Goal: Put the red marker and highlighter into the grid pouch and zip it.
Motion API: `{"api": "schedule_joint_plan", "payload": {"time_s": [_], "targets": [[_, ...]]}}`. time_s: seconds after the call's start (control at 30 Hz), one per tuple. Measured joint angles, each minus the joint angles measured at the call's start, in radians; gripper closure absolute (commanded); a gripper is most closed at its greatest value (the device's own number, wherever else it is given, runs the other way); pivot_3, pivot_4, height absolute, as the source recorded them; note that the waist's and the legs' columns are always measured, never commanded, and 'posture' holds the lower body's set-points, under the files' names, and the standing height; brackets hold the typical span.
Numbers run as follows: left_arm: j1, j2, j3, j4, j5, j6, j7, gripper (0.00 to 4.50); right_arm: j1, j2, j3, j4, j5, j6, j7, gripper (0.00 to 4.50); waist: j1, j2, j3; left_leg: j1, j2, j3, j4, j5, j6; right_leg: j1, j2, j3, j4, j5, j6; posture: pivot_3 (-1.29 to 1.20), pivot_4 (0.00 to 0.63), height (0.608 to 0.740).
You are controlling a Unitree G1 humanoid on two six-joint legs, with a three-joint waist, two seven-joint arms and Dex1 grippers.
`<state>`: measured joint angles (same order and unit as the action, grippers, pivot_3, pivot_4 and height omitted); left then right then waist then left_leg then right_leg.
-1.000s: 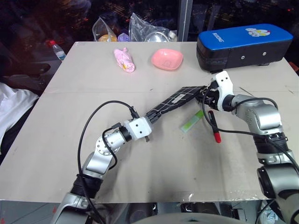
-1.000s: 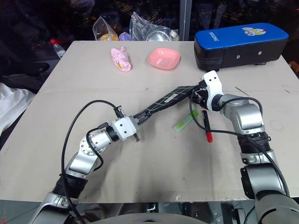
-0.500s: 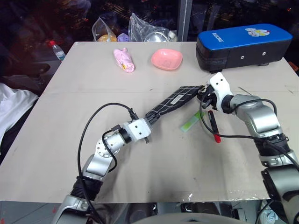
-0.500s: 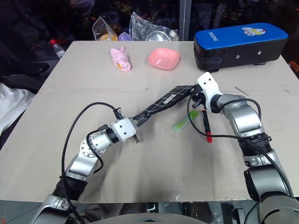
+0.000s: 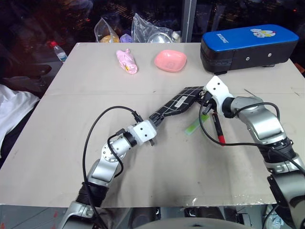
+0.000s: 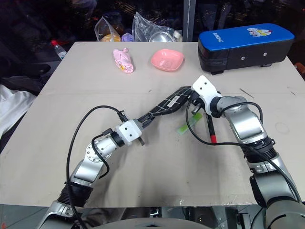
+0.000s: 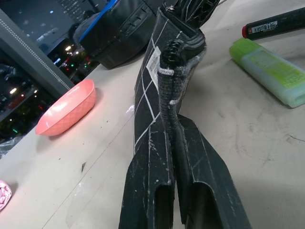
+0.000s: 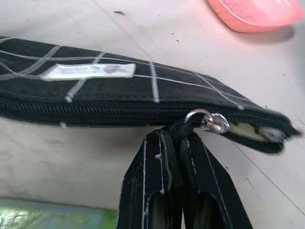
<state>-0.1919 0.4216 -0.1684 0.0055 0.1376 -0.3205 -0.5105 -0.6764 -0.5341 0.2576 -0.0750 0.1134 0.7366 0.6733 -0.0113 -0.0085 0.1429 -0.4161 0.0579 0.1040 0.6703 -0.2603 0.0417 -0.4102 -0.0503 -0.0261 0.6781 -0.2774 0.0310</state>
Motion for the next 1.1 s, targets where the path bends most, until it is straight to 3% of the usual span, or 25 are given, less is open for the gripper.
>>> {"api": "schedule_joint_plan", "payload": {"time_s": [1.1], "targets": [[-0.022, -0.046, 0.044, -0.018, 0.062, 0.069, 0.159, 4.5, 0.006, 0.085, 0.033, -0.105, -0.016, 0.082, 0.018, 4.44, 0.0, 0.0, 0.0, 0.0, 0.0, 0.0, 0.0, 0.0, 0.0, 0.0, 0.0, 0.0, 0.0, 0.0, 0.0, 0.0, 0.15, 0.737]]}}
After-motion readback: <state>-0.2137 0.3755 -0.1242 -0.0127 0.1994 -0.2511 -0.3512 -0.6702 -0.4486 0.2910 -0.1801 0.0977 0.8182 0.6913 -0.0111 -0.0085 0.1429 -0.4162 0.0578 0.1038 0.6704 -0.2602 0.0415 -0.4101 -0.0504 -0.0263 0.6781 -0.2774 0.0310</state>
